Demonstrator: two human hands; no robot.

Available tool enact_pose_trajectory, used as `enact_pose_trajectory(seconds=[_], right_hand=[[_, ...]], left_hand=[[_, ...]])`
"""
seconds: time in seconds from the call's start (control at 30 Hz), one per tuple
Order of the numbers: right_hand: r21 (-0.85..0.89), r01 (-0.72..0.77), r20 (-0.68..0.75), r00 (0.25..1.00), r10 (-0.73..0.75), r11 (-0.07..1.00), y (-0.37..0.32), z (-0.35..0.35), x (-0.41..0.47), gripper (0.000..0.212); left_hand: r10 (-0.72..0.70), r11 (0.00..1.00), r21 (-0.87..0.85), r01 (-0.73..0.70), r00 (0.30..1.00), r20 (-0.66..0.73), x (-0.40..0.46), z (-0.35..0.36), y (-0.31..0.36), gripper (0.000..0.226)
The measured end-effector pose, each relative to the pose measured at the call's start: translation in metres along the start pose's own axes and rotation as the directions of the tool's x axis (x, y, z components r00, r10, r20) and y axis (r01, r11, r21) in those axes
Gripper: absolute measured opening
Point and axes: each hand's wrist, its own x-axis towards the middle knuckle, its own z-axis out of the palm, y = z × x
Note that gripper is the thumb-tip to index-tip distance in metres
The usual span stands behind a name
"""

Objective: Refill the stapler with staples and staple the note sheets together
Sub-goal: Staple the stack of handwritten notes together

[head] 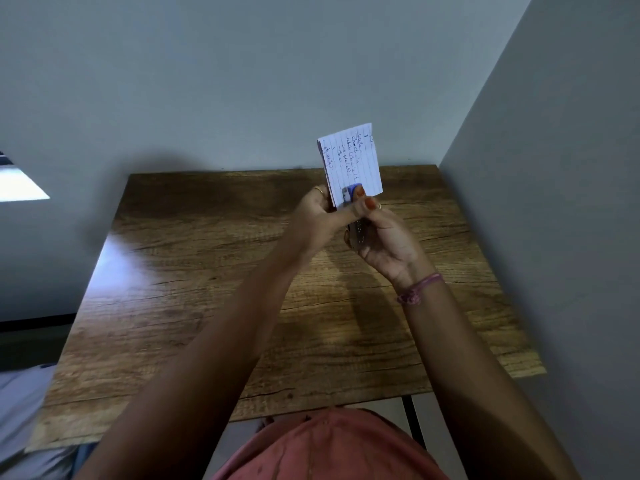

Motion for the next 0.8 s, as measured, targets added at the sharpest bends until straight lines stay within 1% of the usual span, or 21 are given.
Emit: enact_pose_trajectory(seconds=[0.07, 0.13, 0.23, 0.33, 0.43, 0.5, 0.57, 0.63, 0.73, 0.77, 0.8], right_hand=[[0.038, -0.002, -0.017, 1.0, 0.003, 0.999, 0.0, 0.003, -0.001, 0.025], [0.022, -0.001, -0.036, 0.999, 0.001, 1.0, 0.0, 0.003, -0.001, 0.019], [0.024, -0.001, -0.039, 0.999, 0.002, 1.0, -0.002, 0.006, -0.001, 0.012], [0.06, 0.009, -0.062, 0.998, -0.005, 0.998, -0.001, 0.009, 0.0, 0.016], [0.086, 0.016, -0.079, 0.997, -0.009, 0.996, 0.0, 0.011, 0.001, 0.02], [0.118, 0.018, -0.071, 0.997, -0.009, 0.993, 0.0, 0.013, 0.002, 0.019], [0.123, 0.021, -0.067, 0.998, -0.012, 0.992, -0.001, 0.013, 0.002, 0.015], [0.123, 0.019, -0.049, 0.999, -0.013, 0.992, -0.001, 0.013, 0.002, 0.012], [0.057, 0.012, -0.035, 0.999, -0.01, 0.998, -0.005, 0.013, 0.001, 0.012], [0.035, 0.013, -0.035, 0.999, -0.012, 0.999, -0.006, 0.013, 0.0, 0.013], [0.022, 0.012, -0.025, 1.0, -0.012, 1.0, -0.007, 0.014, -0.001, 0.013]], left_hand=[[0.01, 0.998, -0.064, -0.012, 1.0, -0.027, -0.001, 0.006, 0.0, 0.039], [0.008, 0.992, -0.123, -0.013, 0.999, -0.048, 0.001, 0.006, 0.0, 0.036], [-0.001, 0.989, -0.15, -0.004, 1.0, -0.028, 0.002, 0.005, 0.0, 0.03], [-0.01, 0.987, -0.159, 0.001, 0.998, -0.054, 0.003, 0.007, 0.0, 0.025], [-0.03, 0.986, -0.165, 0.014, 0.995, -0.094, 0.004, 0.008, -0.002, 0.028], [-0.038, 0.983, -0.182, 0.02, 0.995, -0.097, 0.005, 0.007, -0.002, 0.031], [-0.055, 0.981, -0.188, 0.041, 0.996, -0.07, 0.005, 0.005, -0.001, 0.037], [-0.075, 0.975, -0.209, 0.071, 0.997, -0.013, 0.006, 0.002, 0.002, 0.042], [-0.092, 0.966, -0.236, 0.105, 0.993, 0.068, 0.007, -0.003, 0.009, 0.038], [-0.102, 0.961, -0.25, 0.114, 0.993, 0.062, 0.008, -0.004, 0.012, 0.038], [-0.117, 0.956, -0.268, 0.12, 0.993, 0.027, 0.009, -0.004, 0.015, 0.039]])
